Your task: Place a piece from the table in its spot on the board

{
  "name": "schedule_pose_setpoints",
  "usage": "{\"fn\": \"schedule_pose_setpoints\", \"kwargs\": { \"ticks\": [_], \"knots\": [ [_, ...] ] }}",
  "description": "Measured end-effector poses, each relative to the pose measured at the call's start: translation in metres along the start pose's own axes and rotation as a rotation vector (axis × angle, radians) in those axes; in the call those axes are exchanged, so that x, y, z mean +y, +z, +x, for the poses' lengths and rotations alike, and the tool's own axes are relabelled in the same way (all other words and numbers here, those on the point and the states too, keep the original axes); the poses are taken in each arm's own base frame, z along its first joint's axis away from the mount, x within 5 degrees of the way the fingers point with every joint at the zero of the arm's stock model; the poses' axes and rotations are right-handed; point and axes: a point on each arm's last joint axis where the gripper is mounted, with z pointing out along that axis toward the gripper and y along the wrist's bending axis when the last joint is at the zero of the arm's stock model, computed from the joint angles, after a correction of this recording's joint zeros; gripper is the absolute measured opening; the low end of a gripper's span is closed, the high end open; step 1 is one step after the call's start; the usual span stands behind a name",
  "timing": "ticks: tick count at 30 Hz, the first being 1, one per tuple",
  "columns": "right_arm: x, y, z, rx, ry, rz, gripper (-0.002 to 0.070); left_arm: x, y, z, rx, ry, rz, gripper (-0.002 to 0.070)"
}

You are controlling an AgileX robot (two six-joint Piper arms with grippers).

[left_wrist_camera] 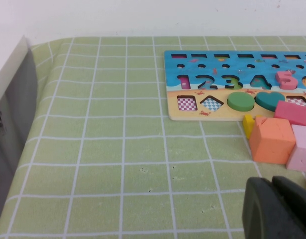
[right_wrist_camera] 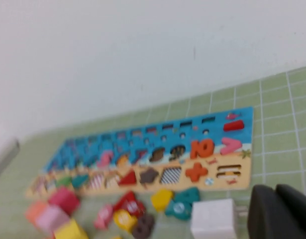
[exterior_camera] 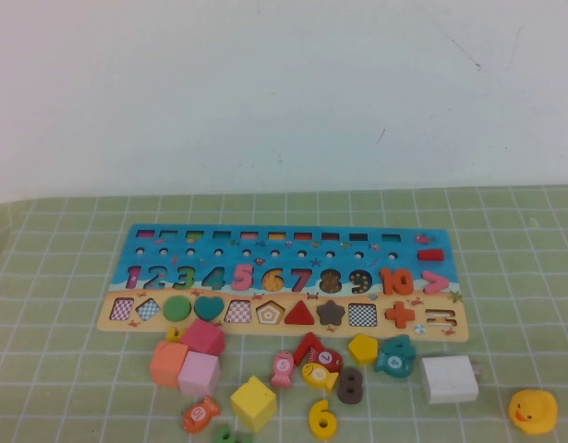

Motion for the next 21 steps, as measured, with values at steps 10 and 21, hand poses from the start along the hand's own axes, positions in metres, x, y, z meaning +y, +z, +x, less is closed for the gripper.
{"fn": "schedule_pose_setpoints", "kwargs": {
  "ticks": [10,21],
  "knots": [
    [0.044,0.017,-0.105,0.412,-0.426,-0.104,0.0007,0.0,0.0,0.0,0.0,0.0,0.0,-0.0003],
    [0.063,0.073,-0.151,0.682,-0.516,-0.279,0.0006,0.0,0.0,0.0,0.0,0.0,0.0,-0.0003]
  ]
}}
